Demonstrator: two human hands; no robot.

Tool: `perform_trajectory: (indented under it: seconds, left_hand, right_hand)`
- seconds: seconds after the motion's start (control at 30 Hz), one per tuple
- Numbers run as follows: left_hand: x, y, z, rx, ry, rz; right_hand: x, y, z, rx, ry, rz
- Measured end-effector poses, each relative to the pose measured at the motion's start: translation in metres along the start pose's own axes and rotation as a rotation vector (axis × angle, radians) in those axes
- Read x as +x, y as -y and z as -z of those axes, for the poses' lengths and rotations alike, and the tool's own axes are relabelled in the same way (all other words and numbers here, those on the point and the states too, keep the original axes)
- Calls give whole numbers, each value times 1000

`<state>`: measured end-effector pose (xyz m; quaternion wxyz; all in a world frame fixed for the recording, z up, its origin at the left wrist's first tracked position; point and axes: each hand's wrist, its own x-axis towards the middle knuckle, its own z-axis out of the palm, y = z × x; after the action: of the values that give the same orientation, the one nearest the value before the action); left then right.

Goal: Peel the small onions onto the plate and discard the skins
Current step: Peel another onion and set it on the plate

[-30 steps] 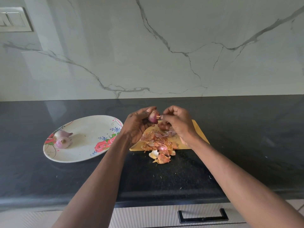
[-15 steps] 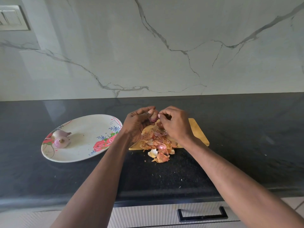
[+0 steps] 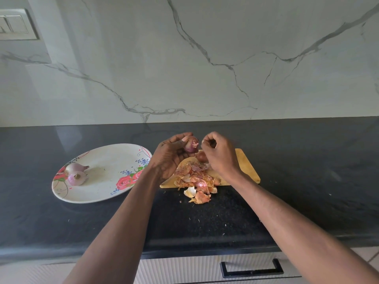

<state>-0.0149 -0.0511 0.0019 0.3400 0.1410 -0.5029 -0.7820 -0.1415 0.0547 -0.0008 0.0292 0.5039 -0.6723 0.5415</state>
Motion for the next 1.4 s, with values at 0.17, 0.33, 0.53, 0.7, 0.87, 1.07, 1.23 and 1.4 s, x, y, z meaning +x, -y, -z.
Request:
perform_trajectory:
  seconds: [0.17, 0.33, 0.53, 0.7, 0.87, 1.07, 1.23, 1.4]
  left_hand:
    - [2, 0, 2, -8, 0, -21]
    - [2, 2, 2, -6, -1, -58]
    - [1, 3, 0, 26, -24, -62]
    - [-3, 3, -4, 57, -46, -73]
    - [-5, 5, -6, 84, -51, -70]
    - [-5, 5, -6, 47, -26, -47]
    - [-5, 4, -2, 27, 38, -21]
    - [0, 1, 3, -79, 20, 12]
  right_hand:
    - [0, 2, 4, 17, -21, 116]
    - [-1, -3, -3, -58, -48, 206]
    - [0, -5, -4, -117, -65, 238]
    - [0, -6, -6, -244, -60, 310]
    - [-1, -3, -9, -383, -84, 382]
    - [-1, -1, -11, -318, -74, 286]
    - [-2, 8, -5, 1, -7, -8]
    - [2, 11, 5, 219, 9, -174]
